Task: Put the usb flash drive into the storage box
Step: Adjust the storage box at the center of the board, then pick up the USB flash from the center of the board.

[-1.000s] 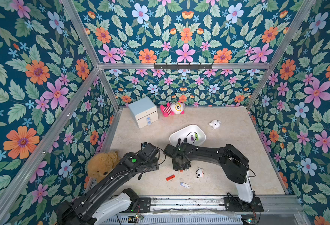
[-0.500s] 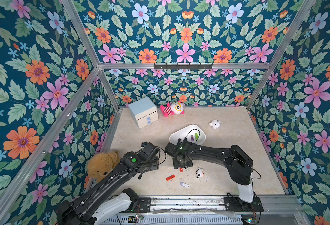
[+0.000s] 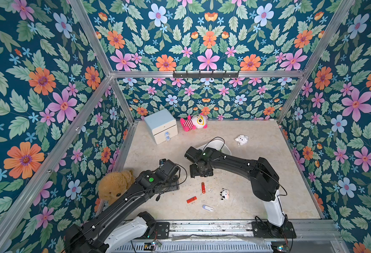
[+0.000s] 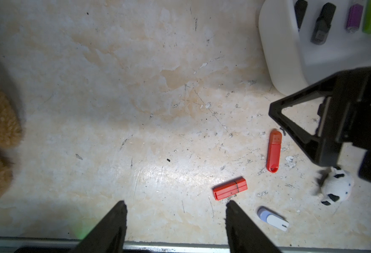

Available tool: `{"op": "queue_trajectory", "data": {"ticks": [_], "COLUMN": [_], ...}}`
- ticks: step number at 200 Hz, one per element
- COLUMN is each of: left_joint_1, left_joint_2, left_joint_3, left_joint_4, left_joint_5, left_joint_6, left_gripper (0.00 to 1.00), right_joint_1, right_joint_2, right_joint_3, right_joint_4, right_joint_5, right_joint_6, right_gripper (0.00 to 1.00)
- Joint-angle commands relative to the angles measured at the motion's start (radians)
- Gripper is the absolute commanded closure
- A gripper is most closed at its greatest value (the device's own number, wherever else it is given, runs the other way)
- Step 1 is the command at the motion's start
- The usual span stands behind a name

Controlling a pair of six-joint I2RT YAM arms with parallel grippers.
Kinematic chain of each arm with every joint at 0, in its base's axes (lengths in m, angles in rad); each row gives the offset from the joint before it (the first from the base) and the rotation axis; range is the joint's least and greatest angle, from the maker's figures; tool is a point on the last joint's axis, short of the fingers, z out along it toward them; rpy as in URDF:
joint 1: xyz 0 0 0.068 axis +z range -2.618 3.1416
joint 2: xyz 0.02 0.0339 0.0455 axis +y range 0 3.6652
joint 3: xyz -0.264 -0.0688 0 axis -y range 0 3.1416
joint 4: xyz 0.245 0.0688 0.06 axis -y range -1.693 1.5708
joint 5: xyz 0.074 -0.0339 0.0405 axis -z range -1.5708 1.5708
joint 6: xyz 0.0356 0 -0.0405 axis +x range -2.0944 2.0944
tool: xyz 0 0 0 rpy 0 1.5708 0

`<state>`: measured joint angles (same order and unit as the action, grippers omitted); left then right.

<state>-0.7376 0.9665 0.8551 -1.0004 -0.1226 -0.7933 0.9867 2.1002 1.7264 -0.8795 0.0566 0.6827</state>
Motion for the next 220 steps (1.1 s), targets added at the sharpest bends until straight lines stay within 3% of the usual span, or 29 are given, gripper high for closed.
{"op": "queue_trajectory", "data": {"ticks": [1,48,112,164,220], "left_joint_1": [0.001,0.000,-0.002,-0.001,-0.005], "left_joint_2": [0.005,0.010,0.021,0.029,0.035], "left_joint_3": [0.006,-0.007,-0.011,-0.007,-0.008], "left_joint_4": [0.001,0.015,0.031,0.032,0.038], "left_joint_5": [-0.011,-0.006,-0.004,-0.002,0.000], "left_joint_6": [-0.003,-0.002,0.001,0.005,0.002], "left_gripper": [0.26,0.26,0.26,0.26,0.26], "right_joint_1": [-0.016,-0.030,0.067,0.073,0.080], "right_joint_2": [0.032,0.063,-0.038,-0.078,-0.053], "right_joint_3": [0.053,0.125,-0.034,-0.171,-0.197], "right_joint_4": [-0.035,-0.110,-0.115,-0.010,0.009], "right_joint_5": [0.008,0.041,0.037,-0.039,-0.047], "right_joint_6": [-0.048,-0.079,0.018,0.070,0.084], "right_gripper": [0.21,0.21,0.25,0.33,0.42]}}
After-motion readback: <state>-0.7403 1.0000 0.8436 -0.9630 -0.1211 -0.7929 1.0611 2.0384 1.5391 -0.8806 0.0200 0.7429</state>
